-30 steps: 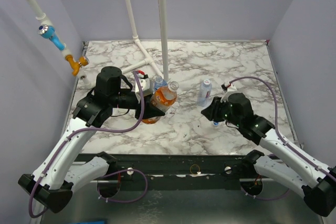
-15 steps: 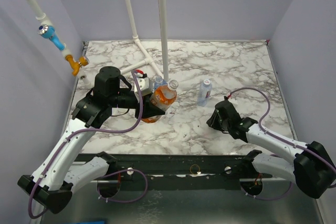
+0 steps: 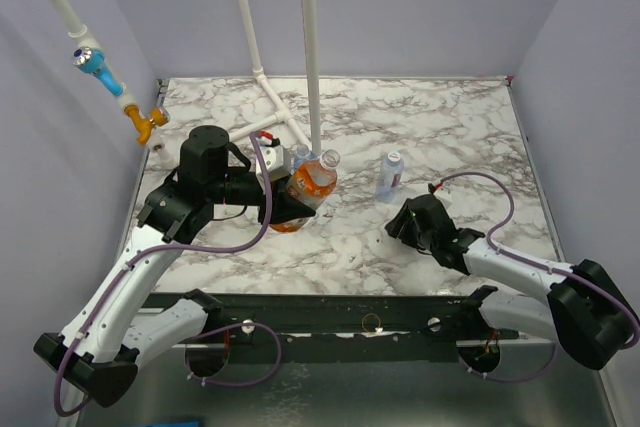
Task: Unscrew the bottle caps
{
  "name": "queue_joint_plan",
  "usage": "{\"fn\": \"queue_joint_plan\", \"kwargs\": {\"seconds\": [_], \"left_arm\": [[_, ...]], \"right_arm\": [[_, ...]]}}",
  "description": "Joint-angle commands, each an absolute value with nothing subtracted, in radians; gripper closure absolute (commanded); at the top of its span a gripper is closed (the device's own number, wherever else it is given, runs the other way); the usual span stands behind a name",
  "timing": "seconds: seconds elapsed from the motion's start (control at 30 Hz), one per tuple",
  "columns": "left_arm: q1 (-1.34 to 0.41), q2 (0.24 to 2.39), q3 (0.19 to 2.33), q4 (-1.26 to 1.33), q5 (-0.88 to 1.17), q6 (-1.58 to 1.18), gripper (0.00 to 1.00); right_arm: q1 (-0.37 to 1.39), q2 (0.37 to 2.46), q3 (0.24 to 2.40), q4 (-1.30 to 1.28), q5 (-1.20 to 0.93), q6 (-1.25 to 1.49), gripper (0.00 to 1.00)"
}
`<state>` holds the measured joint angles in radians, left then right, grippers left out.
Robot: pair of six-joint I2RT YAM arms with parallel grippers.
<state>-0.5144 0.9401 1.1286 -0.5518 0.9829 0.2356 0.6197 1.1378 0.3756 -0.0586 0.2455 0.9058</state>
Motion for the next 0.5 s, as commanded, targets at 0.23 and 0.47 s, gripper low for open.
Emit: {"fn": "queue_joint_plan", "kwargs": {"seconds": [0.23, 0.47], "left_arm": [[-0.517, 0.951, 1.141, -0.513, 0.984, 0.21, 1.0], [-0.515, 0.949, 1.144, -0.502, 0.985, 0.191, 1.0]], "right_arm": [[0.617, 0.979, 0.416, -0.134, 0.163, 0.824, 0.26], [0.617, 0.864, 0.632, -0.124, -0.042, 0.609, 0.27]]}}
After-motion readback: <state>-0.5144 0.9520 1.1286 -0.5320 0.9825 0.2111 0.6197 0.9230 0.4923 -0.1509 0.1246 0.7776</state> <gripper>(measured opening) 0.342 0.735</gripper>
